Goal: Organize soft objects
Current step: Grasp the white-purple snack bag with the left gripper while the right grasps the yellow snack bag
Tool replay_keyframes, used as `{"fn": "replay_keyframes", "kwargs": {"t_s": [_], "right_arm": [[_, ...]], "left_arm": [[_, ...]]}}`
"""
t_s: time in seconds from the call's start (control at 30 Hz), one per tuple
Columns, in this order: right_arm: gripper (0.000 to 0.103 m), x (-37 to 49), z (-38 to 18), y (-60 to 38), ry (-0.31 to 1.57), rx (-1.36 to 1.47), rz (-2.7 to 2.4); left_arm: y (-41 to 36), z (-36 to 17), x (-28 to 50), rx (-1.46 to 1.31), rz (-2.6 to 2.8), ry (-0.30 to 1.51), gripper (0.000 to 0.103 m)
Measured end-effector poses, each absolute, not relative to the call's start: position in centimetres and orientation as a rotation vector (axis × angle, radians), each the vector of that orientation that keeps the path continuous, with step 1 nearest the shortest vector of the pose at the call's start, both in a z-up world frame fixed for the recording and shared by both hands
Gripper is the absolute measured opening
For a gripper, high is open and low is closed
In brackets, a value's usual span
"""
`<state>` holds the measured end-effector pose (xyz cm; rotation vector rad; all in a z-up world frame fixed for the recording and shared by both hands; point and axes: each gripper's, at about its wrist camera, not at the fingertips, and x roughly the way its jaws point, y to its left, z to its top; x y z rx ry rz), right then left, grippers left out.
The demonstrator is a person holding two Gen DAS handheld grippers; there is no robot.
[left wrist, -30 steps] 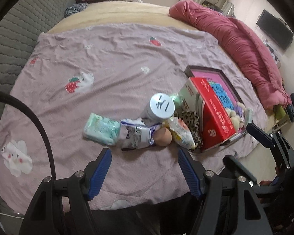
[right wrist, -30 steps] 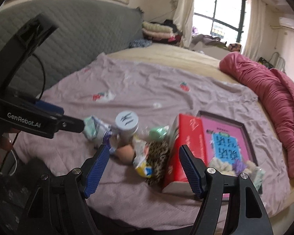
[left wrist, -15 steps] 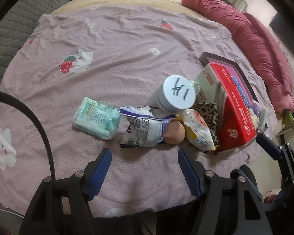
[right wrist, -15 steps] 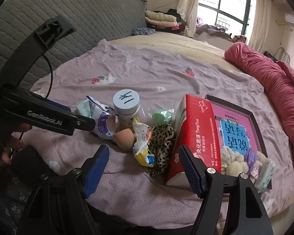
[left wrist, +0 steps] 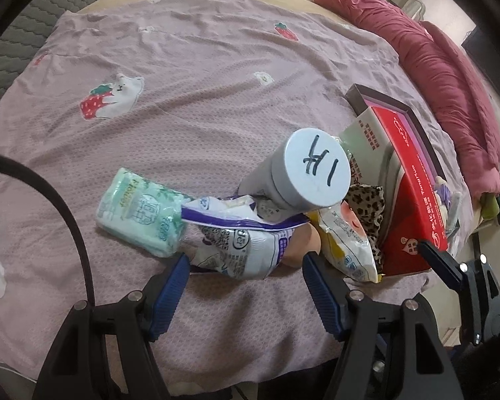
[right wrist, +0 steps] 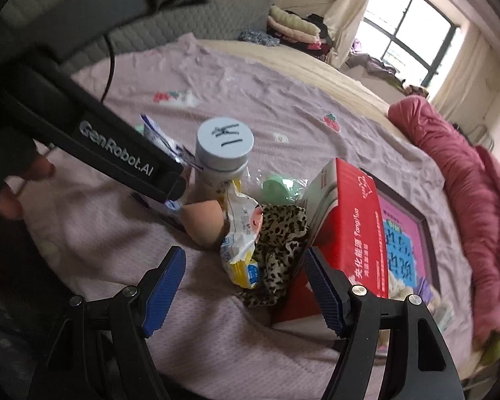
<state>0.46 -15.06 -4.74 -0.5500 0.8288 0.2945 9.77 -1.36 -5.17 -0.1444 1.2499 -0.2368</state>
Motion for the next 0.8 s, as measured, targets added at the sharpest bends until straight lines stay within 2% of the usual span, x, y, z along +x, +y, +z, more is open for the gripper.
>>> {"fn": "replay_keyframes", "kwargs": {"t_s": [0.1,0.17,0.27,0.33,0.47,0.53,0.8], "right_arm": [[0.075,1.2,-5.9,-14.6,0.841,-0.594,0.301],[0.071,1.5,-6.6,-14.3,0.847,-0.619,0.302],[0.063,2.3,-7.6,-14.0,0.864,-0.641,0.320],[0.052,2.8,-8.1,-13.9,0.873,-0.642,0.325],[0.043,3.8,-8.9,-14.0,0.892,-0.642,0.325],[0.032,4.3,-9.2,-14.2,0.904,-0.630,0.325],[0.026,4.9,-7.9,-15.8,0.928,-0.523,0.365]], "left_arm": [[-1.4,-5.5,10.1,-0.153,-0.245,1.255,0.069],[-1.5,-5.6,10.3,-0.156,-0.246,1.255,0.069],[-1.5,-5.7,10.6,-0.162,-0.248,1.256,0.069],[-1.4,-5.8,10.8,-0.168,-0.248,1.257,0.068],[-1.0,-6.3,11.3,-0.189,-0.246,1.265,0.065],[-0.9,-6.4,11.4,-0.197,-0.246,1.267,0.064],[-1.3,-7.1,11.6,-0.219,-0.280,1.280,0.053]]}}
